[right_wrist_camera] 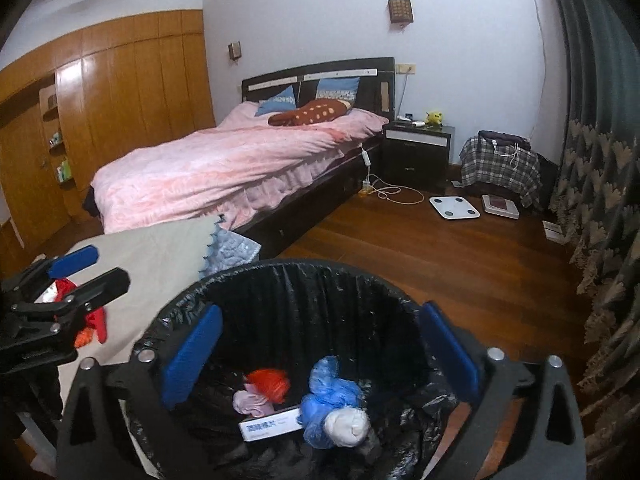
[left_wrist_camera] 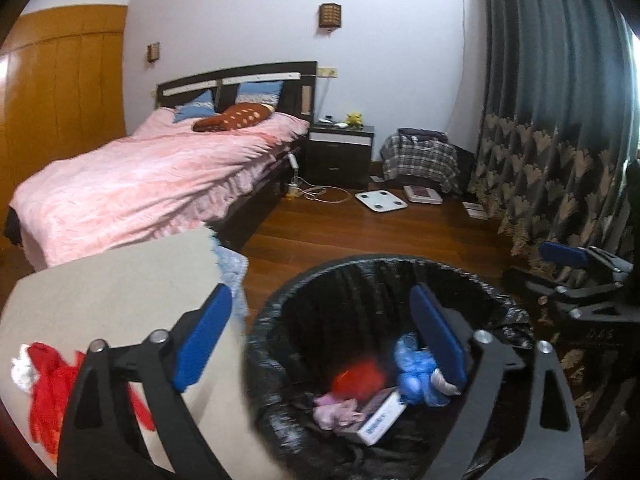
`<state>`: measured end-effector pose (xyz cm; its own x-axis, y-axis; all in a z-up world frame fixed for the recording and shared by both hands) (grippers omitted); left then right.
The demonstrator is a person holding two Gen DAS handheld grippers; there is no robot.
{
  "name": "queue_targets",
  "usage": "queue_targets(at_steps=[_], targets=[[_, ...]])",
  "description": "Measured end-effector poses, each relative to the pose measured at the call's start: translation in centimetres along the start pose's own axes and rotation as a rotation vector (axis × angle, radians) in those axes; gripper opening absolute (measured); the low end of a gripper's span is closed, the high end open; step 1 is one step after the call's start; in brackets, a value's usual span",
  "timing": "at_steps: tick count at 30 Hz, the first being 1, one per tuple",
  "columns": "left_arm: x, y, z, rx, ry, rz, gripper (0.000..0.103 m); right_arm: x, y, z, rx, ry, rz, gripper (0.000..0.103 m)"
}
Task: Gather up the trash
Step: 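Move both tools over the bin and release the red bag and white tissue, then return both open tools from the bin to the red cloth on the table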
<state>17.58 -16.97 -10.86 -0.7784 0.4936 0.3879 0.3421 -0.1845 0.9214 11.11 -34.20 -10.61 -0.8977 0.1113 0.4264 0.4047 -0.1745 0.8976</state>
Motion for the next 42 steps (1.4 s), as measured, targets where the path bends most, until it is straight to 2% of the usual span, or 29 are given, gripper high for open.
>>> queue_targets(at_steps=[9,18,26,30,36,42], targets=[[4.4,-0.4,4.9,0.048,0.125,-0.015,0.092,0.2,-0.5,4.8,0.001,0.060,-0.001,0.097],[8.5,-2.6,11.3,0.108,0.274,0.004,0.092,-1.1,-1.4,12.6,0.053,0.202,0.035,0.097],[11.9,-4.5,17.2,0.148,0.415,0.010,0.092,-3.0,-2.2,19.5,0.134,0.286,0.060,0.097],[12.7,-5.7,20.4,0.201,0.461,0.029,0.092,-4.2,-2.6,21.9,0.147,0.318,0.076,0.097],[13.2,-7.3,24.1,0.221,0.549,0.052,0.092,-6.9,-3.4,25.4,0.186,0.343,0.098,0.097],[12.8,-8.6,26.9,0.243,0.586,0.065,0.092,-9.8,-5.0,29.3,0.230,0.388,0.140,0.095]])
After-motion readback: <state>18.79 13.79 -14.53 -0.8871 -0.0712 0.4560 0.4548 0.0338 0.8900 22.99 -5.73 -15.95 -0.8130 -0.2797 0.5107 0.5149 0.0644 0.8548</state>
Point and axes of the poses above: each gripper's, at about its wrist camera, not at the fingertips, and x roughly against the way its jaws point, z to its left, y to its top, the point moved 4 cm from there along -x, roughly the way its jaws point, and after that the axes turned 7 degrees about -z, right-handed, at the moved point
